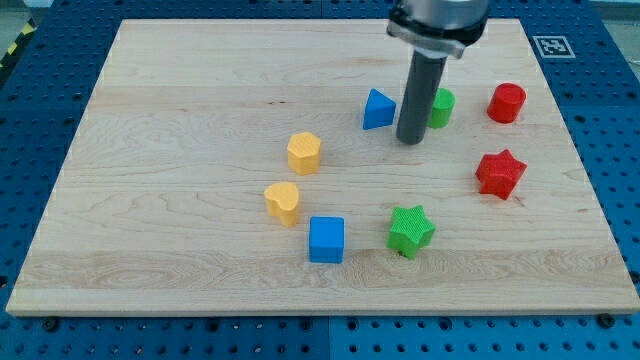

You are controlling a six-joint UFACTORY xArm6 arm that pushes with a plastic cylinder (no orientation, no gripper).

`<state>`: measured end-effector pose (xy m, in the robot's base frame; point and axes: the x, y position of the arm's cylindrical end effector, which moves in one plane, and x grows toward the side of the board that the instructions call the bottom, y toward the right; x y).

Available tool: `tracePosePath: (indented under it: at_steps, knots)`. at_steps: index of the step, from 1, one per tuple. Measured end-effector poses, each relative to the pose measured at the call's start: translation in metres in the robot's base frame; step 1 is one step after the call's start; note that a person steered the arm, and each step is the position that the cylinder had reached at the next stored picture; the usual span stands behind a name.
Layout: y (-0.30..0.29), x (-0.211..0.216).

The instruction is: Slide the yellow hexagon to the left side of the yellow heart

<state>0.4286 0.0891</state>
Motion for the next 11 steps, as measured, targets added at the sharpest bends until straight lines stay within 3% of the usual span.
tracePosePath:
  at_steps: [1,3,4,6,9,11]
  knots:
    - [-0.035,-0.034]
    - [-0.041,-0.134]
    - [-0.044,-0.106]
    - [-0.076,0.005]
    - [-0.151,0.024]
    - [-0.159,0.051]
